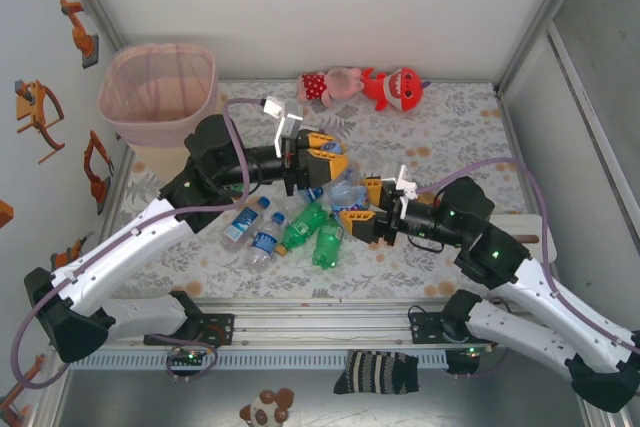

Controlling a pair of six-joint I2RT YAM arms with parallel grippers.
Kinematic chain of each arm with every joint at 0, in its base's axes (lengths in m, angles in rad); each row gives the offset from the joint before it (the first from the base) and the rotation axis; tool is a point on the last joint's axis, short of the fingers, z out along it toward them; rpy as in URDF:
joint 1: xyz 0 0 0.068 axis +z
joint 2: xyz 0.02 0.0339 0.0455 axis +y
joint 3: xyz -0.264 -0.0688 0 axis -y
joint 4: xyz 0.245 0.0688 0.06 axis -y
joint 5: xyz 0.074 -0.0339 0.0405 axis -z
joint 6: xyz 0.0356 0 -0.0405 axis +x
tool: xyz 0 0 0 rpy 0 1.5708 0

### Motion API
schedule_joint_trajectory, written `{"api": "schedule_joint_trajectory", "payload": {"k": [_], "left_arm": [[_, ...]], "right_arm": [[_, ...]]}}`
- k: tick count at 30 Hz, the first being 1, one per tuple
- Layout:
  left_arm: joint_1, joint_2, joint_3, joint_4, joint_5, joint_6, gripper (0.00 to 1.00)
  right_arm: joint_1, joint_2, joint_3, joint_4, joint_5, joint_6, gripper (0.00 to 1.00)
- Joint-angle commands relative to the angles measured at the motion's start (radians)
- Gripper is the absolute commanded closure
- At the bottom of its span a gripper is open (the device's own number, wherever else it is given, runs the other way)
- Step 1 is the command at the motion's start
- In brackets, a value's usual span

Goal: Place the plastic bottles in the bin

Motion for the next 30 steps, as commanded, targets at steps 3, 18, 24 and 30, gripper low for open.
{"api": "schedule_joint_trajectory", "payload": {"k": [3, 18, 24, 30], "left_arm": [[-0.007, -0.006, 0.039, 0.041, 0.042, 0.007, 0.79], [-0.003, -0.068, 0.112, -0.216, -0.138, 0.174, 0.86], [0.031, -0.065, 0.21, -0.447, -0.325, 0.275, 0.86], [0.165, -0.056, 0.318, -0.653, -0.525, 0.343, 0.83]], "right_arm": [[0.006, -0.002, 0.037, 0.017, -0.021, -0.01, 0.45], [0.006, -0.043, 0.043, -0.123, 0.098, -0.01, 0.14], [0.006, -0.095, 0.047, -0.211, 0.224, -0.017, 0.13], [0.006, -0.119, 0.052, -0.258, 0.317, -0.018, 0.13]]}}
